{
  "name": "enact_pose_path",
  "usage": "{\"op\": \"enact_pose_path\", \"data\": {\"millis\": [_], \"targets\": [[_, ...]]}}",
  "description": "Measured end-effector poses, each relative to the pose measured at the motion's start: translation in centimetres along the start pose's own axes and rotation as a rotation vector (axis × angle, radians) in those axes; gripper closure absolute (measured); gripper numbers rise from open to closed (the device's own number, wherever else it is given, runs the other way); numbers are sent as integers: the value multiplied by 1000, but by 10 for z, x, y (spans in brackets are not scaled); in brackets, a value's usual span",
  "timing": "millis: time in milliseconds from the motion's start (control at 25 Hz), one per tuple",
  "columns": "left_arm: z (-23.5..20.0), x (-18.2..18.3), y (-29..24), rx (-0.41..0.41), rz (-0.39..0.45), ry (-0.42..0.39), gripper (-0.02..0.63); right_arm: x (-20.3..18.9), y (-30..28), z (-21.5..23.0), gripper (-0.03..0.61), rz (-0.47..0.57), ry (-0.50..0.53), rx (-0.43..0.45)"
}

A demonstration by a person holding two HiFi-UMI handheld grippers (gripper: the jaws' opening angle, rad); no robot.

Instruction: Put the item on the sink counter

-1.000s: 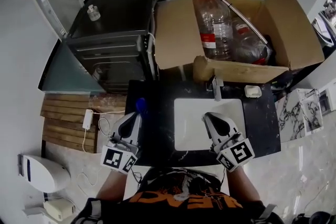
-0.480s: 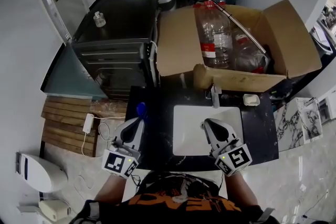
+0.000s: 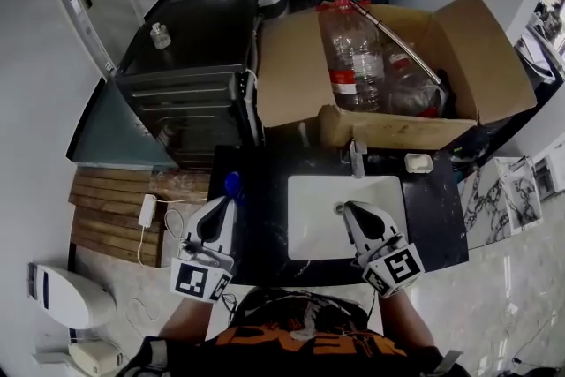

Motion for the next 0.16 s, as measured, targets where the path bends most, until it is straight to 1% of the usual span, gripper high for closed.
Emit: {"op": "enact_pose_path", "data": {"millis": [160], "targets": [[0, -1, 1, 0, -6, 6, 598, -2, 3, -1, 565, -8, 0, -7]]}}
Point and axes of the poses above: the fingertips, and each gripper's own axes: y backward along the fingers, z to its right, x out of its top, the point moved 4 cm from there along y, backward along the fingers, and after that the axes turned 15 degrees about y, right-handed, at the moved point
